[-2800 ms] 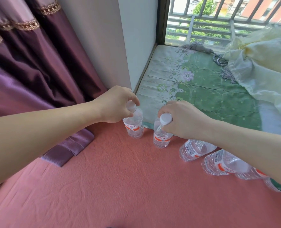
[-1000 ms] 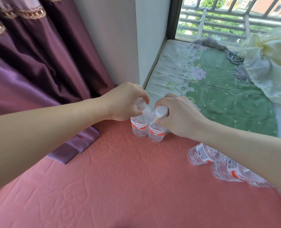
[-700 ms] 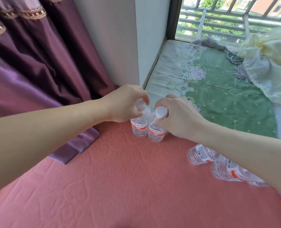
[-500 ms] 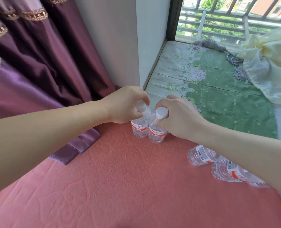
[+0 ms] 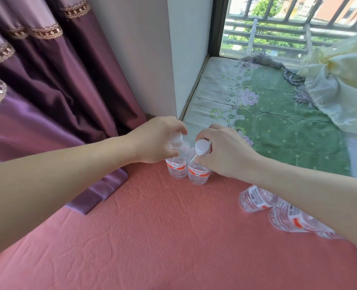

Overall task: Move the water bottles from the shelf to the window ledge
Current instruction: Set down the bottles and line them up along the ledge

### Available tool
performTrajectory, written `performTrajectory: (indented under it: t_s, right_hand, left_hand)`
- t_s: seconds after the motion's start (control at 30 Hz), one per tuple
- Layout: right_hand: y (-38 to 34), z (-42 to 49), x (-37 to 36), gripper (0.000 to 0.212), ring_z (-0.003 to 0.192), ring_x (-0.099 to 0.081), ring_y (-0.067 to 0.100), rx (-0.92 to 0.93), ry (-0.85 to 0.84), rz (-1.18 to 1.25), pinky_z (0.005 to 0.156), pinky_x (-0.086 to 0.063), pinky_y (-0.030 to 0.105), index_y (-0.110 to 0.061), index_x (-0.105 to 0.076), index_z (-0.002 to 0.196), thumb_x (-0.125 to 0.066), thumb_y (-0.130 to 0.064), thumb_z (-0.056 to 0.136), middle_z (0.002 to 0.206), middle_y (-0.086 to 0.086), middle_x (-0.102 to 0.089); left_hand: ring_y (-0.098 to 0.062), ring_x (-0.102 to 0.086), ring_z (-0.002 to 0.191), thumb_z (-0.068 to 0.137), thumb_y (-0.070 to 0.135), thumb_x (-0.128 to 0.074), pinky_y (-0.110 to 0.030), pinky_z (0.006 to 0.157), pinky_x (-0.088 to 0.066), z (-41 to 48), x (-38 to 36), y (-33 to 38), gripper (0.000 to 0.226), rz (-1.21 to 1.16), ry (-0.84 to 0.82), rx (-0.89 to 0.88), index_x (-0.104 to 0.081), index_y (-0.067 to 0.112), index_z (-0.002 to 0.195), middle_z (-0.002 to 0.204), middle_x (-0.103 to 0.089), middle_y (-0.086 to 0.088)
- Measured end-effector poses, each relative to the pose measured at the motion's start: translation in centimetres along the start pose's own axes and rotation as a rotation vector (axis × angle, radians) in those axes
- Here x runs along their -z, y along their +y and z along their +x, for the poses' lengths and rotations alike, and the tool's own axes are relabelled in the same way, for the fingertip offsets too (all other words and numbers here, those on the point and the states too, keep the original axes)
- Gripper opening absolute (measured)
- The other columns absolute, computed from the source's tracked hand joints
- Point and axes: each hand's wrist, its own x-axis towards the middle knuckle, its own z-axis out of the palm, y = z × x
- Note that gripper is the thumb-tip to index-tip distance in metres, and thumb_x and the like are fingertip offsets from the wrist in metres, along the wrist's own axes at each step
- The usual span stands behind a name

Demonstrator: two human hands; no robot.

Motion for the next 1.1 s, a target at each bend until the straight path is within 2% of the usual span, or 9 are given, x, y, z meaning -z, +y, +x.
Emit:
performTrajectory:
  t_s: [0.2, 0.3, 0.4, 0.57, 0.63, 0.73, 0.83, 0.97, 1.1]
  right_hand:
    - [-0.1, -0.2, 0.3, 0.036, 0.087, -0.054, 0.02, 0.011, -0.023, -0.017, 0.066, -0.028, 0.027, -0.019, -0.065, 0.109, -0.076, -0.031, 0.077, 0.103, 0.0, -0.055]
    - [0.1, -0.2, 0.4, 0.05, 0.1, -0.057, 0.022, 0.012, -0.035, -0.027, 0.075, -0.035, 0.027, -0.017, -0.06, 0.122, -0.076, -0.035, 0.077, 0.114, 0.001, -0.055]
    - [0.1, -0.4, 0.7, 0.068, 0.116, -0.053, 0.021, 0.004, -0.058, -0.04, 0.08, -0.031, 0.023, -0.018, -0.05, 0.138, -0.074, -0.04, 0.078, 0.129, 0.001, -0.052]
    - [0.5, -1.3, 1.7, 0.086, 0.124, -0.051, 0.022, 0.02, -0.09, -0.101, 0.094, -0.037, 0.029, -0.018, -0.037, 0.149, -0.072, -0.051, 0.077, 0.139, 0.0, -0.049]
    - [1.1, -1.8, 2.3, 0.087, 0.128, -0.048, 0.022, 0.025, -0.08, -0.126, 0.101, -0.039, 0.033, -0.018, -0.035, 0.15, -0.073, -0.051, 0.078, 0.143, -0.001, -0.047]
    - [2.3, -3.0, 3.4, 0.083, 0.138, -0.04, 0.02, 0.035, -0.076, -0.155, 0.11, -0.034, 0.033, -0.018, -0.034, 0.152, -0.067, -0.052, 0.083, 0.155, -0.003, -0.037]
    - [3.7, -4.5, 4.6, 0.072, 0.142, -0.035, 0.022, 0.021, -0.072, -0.19, 0.113, -0.028, 0.031, -0.016, -0.037, 0.151, -0.057, -0.051, 0.091, 0.158, 0.0, -0.033]
    - [6.0, -6.6, 6.1, 0.063, 0.139, -0.037, 0.026, -0.021, -0.031, -0.231, 0.113, -0.033, 0.038, -0.013, -0.044, 0.144, -0.054, -0.05, 0.093, 0.151, 0.004, -0.041]
    - [8.5, -9.0, 7.6, 0.068, 0.145, -0.03, 0.022, -0.057, -0.005, -0.231, 0.115, -0.025, 0.031, -0.015, -0.038, 0.15, -0.055, -0.049, 0.093, 0.159, -0.001, -0.032]
  left_hand:
    - [-0.01, -0.055, 0.107, 0.072, 0.024, -0.082, -0.024, 0.095, -0.043, -0.1, 0.3, 0.5, 0.06, -0.01, -0.033, 0.05, -0.058, 0.022, 0.128, 0.119, -0.061, 0.006]
    - [-0.011, -0.056, 0.111, 0.071, 0.031, -0.082, -0.034, 0.098, -0.047, -0.3, 0.5, 0.7, 0.068, 0.029, -0.054, 0.081, -0.052, 0.028, 0.133, 0.124, -0.059, 0.007]
    - [-0.011, -0.054, 0.117, 0.071, 0.038, -0.08, -0.038, 0.1, -0.047, -0.6, 0.9, 1.0, 0.075, 0.057, -0.073, 0.099, -0.047, 0.029, 0.138, 0.13, -0.056, 0.01]
    - [-0.009, -0.055, 0.12, 0.064, 0.061, -0.057, -0.038, 0.101, -0.047, -1.0, 1.7, 1.9, 0.083, 0.043, -0.077, 0.101, -0.047, 0.029, 0.14, 0.132, -0.055, 0.015]
    - [-0.008, -0.052, 0.125, 0.067, 0.061, -0.06, -0.037, 0.106, -0.044, -1.0, 1.9, 2.5, 0.083, 0.054, -0.07, 0.088, -0.045, 0.029, 0.142, 0.138, -0.052, 0.015]
    - [-0.011, -0.032, 0.145, 0.08, 0.055, -0.068, -0.029, 0.119, -0.025, -0.7, 1.9, 3.6, 0.088, 0.148, -0.064, 0.038, -0.032, 0.023, 0.153, 0.159, -0.034, 0.005]
    - [-0.013, -0.016, 0.151, 0.084, 0.064, -0.058, -0.034, 0.123, -0.016, 0.0, 1.8, 5.0, 0.092, 0.241, -0.039, -0.014, -0.022, 0.018, 0.156, 0.165, -0.018, -0.002]
    - [-0.011, -0.013, 0.152, 0.086, 0.065, -0.051, -0.034, 0.124, -0.014, 1.1, 1.4, 7.8, 0.09, 0.259, -0.045, -0.063, -0.018, 0.021, 0.157, 0.166, -0.013, 0.001]
    - [-0.011, -0.012, 0.151, 0.088, 0.067, -0.051, -0.029, 0.123, -0.011, 2.0, 0.2, 10.8, 0.09, 0.238, -0.09, -0.133, -0.016, 0.023, 0.158, 0.165, -0.014, 0.004]
